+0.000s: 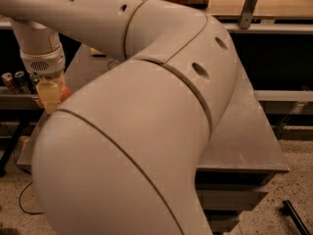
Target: Pick apple
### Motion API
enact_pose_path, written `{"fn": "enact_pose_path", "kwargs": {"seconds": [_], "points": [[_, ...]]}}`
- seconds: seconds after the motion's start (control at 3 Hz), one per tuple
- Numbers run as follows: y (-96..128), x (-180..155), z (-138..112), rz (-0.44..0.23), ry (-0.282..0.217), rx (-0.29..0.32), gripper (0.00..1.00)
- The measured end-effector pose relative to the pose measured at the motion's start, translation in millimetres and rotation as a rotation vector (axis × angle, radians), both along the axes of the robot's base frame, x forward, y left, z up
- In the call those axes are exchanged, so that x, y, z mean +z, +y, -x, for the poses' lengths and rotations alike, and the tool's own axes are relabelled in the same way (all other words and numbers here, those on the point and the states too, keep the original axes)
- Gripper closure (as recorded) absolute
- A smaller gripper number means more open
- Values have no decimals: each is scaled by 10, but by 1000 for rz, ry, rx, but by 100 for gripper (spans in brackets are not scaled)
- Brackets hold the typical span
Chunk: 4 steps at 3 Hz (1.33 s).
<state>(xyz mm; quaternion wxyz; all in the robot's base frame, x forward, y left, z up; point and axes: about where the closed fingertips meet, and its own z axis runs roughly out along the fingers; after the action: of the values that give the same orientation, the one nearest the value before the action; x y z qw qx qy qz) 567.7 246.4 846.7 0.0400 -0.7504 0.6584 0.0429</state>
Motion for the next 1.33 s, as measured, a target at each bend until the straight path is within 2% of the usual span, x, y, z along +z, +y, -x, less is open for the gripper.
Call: {"fn": "enact_pose_path", "kwargs": {"seconds": [0.33, 0.67, 1.33], "points": [[-6, -1, -4, -1, -1, -1, 93], [-29, 77, -56, -13, -9, -7, 100], [-10, 221, -165, 10, -24, -14, 100]]}}
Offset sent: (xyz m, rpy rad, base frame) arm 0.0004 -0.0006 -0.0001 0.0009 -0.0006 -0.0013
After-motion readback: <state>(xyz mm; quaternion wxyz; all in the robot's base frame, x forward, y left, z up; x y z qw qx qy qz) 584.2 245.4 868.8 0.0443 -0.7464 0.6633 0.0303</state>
